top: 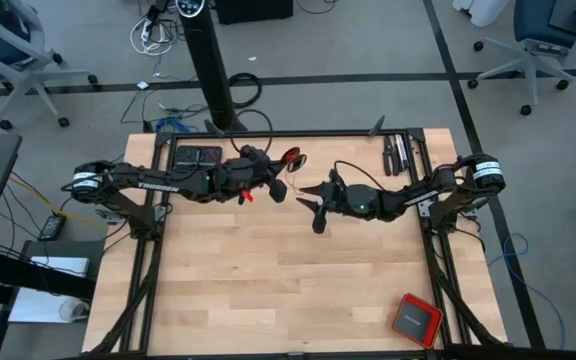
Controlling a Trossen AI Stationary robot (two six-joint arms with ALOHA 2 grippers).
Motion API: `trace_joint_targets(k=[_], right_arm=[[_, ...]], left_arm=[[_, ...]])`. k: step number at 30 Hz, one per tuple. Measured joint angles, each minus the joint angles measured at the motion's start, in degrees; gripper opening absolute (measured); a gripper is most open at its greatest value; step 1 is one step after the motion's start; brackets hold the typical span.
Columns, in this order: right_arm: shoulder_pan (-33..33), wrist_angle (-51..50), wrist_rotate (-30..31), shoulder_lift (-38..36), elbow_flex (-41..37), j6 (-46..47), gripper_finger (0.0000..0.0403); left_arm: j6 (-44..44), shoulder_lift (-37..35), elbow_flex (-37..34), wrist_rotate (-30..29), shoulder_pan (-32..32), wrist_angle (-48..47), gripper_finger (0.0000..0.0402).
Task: Coil cords
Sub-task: Coil the red wire onto the spool
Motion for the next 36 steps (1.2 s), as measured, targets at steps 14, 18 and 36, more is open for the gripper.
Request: trace_joint_targets(k=[14, 18, 36], right_arm=[[-0.8, 3.7, -1.5, 0.0, 0.0, -1.6, 0.0118], [-1.3, 3.3, -1.6, 0.0, 0.0, -1.5, 0.0087], [-10.0, -14.5, -4.6, -3.2, 0.0, 1.4, 0.0003]], left_arm=[[0.2, 0.0, 0.0, 0.1, -0.1, 1.3, 0.0001], [0.2, 0.0, 0.0, 0.2, -0.1, 1.4, 0.0001], [2.8, 0.0, 0.0, 16.9, -0.6, 0.9, 0.0001]])
